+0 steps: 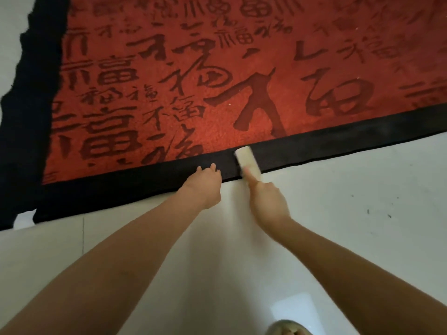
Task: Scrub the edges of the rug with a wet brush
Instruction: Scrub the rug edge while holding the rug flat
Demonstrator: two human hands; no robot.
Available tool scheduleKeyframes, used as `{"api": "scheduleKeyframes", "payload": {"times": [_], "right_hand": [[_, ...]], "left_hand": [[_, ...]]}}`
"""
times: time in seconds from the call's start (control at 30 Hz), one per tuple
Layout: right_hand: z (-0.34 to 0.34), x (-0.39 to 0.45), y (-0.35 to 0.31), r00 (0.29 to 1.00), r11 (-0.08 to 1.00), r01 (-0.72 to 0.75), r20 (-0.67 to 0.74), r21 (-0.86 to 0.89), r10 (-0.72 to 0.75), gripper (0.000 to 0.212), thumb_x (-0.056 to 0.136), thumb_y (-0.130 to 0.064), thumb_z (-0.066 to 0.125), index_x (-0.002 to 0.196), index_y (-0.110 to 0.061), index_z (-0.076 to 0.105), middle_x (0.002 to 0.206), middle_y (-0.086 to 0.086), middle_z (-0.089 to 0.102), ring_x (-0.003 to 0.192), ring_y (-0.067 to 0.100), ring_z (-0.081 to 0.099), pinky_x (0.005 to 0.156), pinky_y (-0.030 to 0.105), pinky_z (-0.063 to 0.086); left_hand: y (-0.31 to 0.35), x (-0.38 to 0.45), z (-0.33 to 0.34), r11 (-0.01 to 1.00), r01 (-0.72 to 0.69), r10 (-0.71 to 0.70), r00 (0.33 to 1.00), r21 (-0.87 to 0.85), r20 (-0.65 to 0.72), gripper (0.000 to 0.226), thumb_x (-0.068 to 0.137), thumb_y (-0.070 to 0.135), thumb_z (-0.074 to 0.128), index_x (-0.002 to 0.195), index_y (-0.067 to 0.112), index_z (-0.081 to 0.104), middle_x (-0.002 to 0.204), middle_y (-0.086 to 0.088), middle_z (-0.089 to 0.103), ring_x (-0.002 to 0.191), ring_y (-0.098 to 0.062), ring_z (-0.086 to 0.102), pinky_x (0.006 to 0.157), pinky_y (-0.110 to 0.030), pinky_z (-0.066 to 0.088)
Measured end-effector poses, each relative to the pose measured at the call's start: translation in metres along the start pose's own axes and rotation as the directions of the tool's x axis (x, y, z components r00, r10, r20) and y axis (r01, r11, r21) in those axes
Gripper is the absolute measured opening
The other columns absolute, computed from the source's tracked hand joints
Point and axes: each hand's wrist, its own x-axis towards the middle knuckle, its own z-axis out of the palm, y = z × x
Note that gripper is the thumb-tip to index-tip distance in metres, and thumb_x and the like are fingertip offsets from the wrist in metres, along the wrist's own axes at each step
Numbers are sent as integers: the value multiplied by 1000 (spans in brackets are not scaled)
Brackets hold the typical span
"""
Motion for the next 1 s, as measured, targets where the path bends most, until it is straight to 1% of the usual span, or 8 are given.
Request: {"api": "scheduleKeyframes", "payload": {"times": [0.2,0.3,0.5,0.6,0.67,0.8,0.9,1.0], "right_hand": [[-35,17,-8,953,928,284,179,-243,-244,74,95,-8,37,151,-43,3,86,6,45,74,25,47,66,36,41],[-47,27,-21,978,939,187,142,-288,-151,74,93,-3,36,151,-41,11,88,8,48,73,26,47,63,35,39],[31,-20,-61,996,976,-38,-74,213,55,72,93,-6,28,150,-48,11,92,10,59,81,29,58,76,38,48],[31,-18,-50,997,996,83,-5,32,-83,74,93,-6,29,150,-49,7,85,8,55,80,30,58,72,37,45],[7,2,-16,1000,996,-9,-27,-91,6,67,95,-7,29,151,-41,17,88,13,55,86,35,60,73,38,43],[9,-9,-18,944,969,-225,-222,104,244,72,90,-1,30,150,-38,19,76,14,50,72,33,55,67,35,40],[55,-49,-86,999,989,-27,48,146,21,67,94,-6,30,152,-36,15,85,11,58,78,28,58,74,34,44],[50,-36,-81,978,980,196,87,-44,-191,83,89,-2,32,150,-46,-3,82,8,56,74,27,55,69,33,40]], "left_hand": [[-26,-12,-2,995,-87,80,986,41,147,72,96,5,38,156,9,-2,164,-8,-12,150,-37,4,113,-44,32],[-28,-10,-9,993,-119,116,987,27,108,68,98,8,38,156,7,2,164,-11,-9,149,-38,9,113,-44,31],[-35,-6,8,988,-153,153,988,-5,-8,62,99,11,38,156,7,14,164,-9,1,148,-36,16,113,-43,32],[-38,-11,16,990,-135,133,989,-36,-60,59,98,8,37,154,7,19,164,-8,5,147,-34,18,110,-44,36],[-43,-15,25,996,-70,68,997,-52,-37,64,99,5,37,156,8,10,165,-7,-2,149,-37,10,111,-45,33],[-73,-30,43,993,36,-39,999,-116,-23,76,94,-3,38,157,18,3,164,-4,-8,148,-43,3,110,-54,36],[-82,-38,52,987,10,-20,998,-157,-66,75,93,-3,38,158,22,8,165,-1,-7,149,-39,1,110,-51,36],[-94,-43,60,985,43,-58,994,-164,-88,70,96,-1,36,157,17,8,165,-1,-5,151,-31,2,111,-44,36]]}}
